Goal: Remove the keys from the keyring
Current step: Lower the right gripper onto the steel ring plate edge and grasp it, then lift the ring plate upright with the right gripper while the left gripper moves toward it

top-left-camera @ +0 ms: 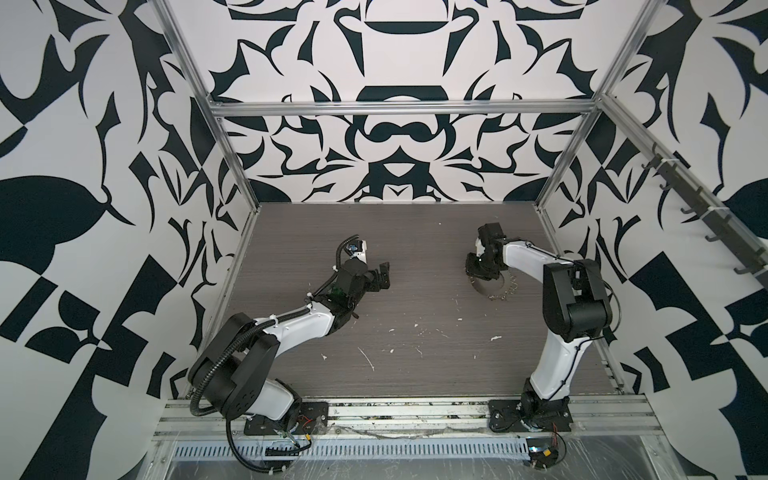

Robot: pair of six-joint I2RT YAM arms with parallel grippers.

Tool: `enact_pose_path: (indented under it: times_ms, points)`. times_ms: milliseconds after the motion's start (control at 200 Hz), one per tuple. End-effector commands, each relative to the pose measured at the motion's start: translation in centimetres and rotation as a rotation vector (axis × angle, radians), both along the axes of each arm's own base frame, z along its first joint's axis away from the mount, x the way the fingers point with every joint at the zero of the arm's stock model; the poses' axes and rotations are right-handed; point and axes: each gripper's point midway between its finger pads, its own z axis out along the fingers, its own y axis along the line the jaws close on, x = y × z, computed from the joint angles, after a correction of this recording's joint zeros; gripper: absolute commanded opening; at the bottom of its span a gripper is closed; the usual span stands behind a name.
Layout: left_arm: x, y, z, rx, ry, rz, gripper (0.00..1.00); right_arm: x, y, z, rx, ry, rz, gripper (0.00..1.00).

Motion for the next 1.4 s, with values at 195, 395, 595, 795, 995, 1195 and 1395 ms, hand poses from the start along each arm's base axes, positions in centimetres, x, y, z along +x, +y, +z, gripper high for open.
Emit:
enact_pose_path:
  times_ms: [195,395,595,795,995,1195,1395]
  points:
    - [0.5,-0.5,1.3,-0.020,-0.016,0.013,1.00,0.4,0.8,1.6,0.037,-0.005,0.005,0.00]
    - [0.2,0.1,1.9,-0.009,-0.025,0.028,1.00,-0.7,1.9,4.7,0.105,-0.036,0.022,0.00]
    - [-0.7,1.0,3.3,0.015,-0.048,0.025,0.99,-3.2,5.0,9.8,0.220,-0.088,0.086,0.00]
    - [-2.4,2.2,4.9,0.003,-0.053,0.020,0.99,-6.1,9.0,13.8,0.326,-0.137,0.156,0.00]
    - [-4.6,4.2,7.1,-0.041,-0.065,0.038,0.99,-8.6,16.7,16.3,0.446,-0.149,0.273,0.00]
    - [-7.1,6.8,8.6,-0.032,-0.074,0.042,0.99,-10.3,24.0,16.7,0.587,-0.114,0.362,0.00]
    - [-8.5,8.1,8.8,-0.035,-0.076,0.054,0.99,-10.9,26.7,15.8,0.666,-0.061,0.376,0.00]
